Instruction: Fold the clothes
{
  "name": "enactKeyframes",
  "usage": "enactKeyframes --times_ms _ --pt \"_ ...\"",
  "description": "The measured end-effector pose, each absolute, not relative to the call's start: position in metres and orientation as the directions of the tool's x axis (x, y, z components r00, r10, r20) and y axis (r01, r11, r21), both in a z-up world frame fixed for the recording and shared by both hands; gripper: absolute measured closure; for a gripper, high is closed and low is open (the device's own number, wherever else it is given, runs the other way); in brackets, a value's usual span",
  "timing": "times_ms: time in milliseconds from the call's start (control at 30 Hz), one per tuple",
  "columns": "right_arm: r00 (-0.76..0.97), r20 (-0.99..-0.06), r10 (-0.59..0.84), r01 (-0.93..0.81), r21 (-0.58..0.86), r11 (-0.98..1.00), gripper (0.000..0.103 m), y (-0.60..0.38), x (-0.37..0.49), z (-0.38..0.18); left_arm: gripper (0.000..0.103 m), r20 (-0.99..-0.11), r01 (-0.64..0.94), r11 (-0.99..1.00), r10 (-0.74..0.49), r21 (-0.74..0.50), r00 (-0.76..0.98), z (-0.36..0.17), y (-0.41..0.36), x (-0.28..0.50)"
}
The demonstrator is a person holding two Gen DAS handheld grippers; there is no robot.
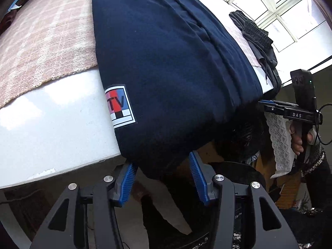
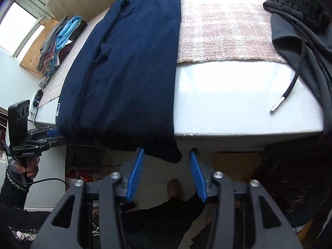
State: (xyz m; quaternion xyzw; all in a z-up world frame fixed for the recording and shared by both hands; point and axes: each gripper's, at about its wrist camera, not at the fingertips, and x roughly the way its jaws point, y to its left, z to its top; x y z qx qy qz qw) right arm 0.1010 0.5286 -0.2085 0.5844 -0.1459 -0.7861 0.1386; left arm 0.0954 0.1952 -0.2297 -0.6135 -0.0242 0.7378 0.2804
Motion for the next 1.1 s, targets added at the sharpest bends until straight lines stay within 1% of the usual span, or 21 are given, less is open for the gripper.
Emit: enactKeyframes --times_ms 200,267,333,400,433,467,533,667,767,900,1033,1100 --pt "-0.178 -0.852 -0.492 0.108 0.48 -0.871 0.058 0.521 0.083 -0.226 0.056 -0.866 -0.35 -0.824 0.495 -0.445 -0.064 -0.234 0.19 0.09" --pt "-0.145 -0.85 -0.507 0.136 0.49 -0.861 0.058 0.515 0.079 -0.231 0.059 -0.86 -0.342 -0.821 0.506 -0.458 -0.063 -0.234 0.186 0.09" --pt "-0.124 -0.843 -0.523 0.156 0.504 -0.85 0.058 0.51 0.078 -0.232 0.083 -0.863 -0.351 -0.822 0.501 -0.448 -0.073 -0.233 0.186 0.091" --pt "-0.112 -0.833 -0.541 0.175 0.52 -0.836 0.064 0.505 0.077 -0.23 0.093 -0.857 -0.363 -0.812 0.511 -0.457 -0.063 -0.231 0.187 0.092" --pt "-0.103 -0.832 -0.545 0.185 0.522 -0.833 0.079 0.503 0.077 -0.229 0.098 -0.846 -0.372 -0.798 0.53 -0.475 -0.057 -0.228 0.184 0.092" --pt "-0.1 -0.829 -0.55 0.195 0.526 -0.828 0.091 0.5 0.077 -0.225 0.098 -0.835 -0.381 -0.784 0.547 -0.49 -0.051 -0.226 0.182 0.093" --pt "-0.105 -0.814 -0.572 0.214 0.543 -0.812 0.092 0.495 0.078 -0.215 0.099 -0.829 -0.411 -0.771 0.556 -0.487 -0.06 -0.218 0.188 0.095" --pt "-0.169 -0.75 -0.639 0.226 0.601 -0.766 0.093 0.498 0.085 -0.177 0.099 -0.784 -0.418 -0.733 0.617 -0.537 -0.075 -0.192 0.182 0.091" --pt "-0.245 -0.68 -0.691 0.222 0.655 -0.723 0.093 0.509 0.086 -0.144 0.099 -0.746 -0.414 -0.711 0.657 -0.569 -0.104 -0.166 0.168 0.081" --pt "-0.323 -0.6 -0.732 0.225 0.702 -0.676 0.093 0.526 0.068 -0.107 0.099 -0.711 -0.443 -0.692 0.685 -0.569 -0.158 -0.129 0.16 0.049" --pt "-0.344 -0.604 -0.719 0.254 0.678 -0.69 0.093 0.523 0.012 -0.09 0.099 -0.73 -0.471 -0.731 0.643 -0.494 -0.232 -0.105 0.172 -0.011" --pt "-0.328 -0.64 -0.695 0.211 0.667 -0.714 0.093 0.524 -0.035 -0.096 0.097 -0.737 -0.467 -0.747 0.626 -0.472 -0.256 -0.107 0.184 -0.054"
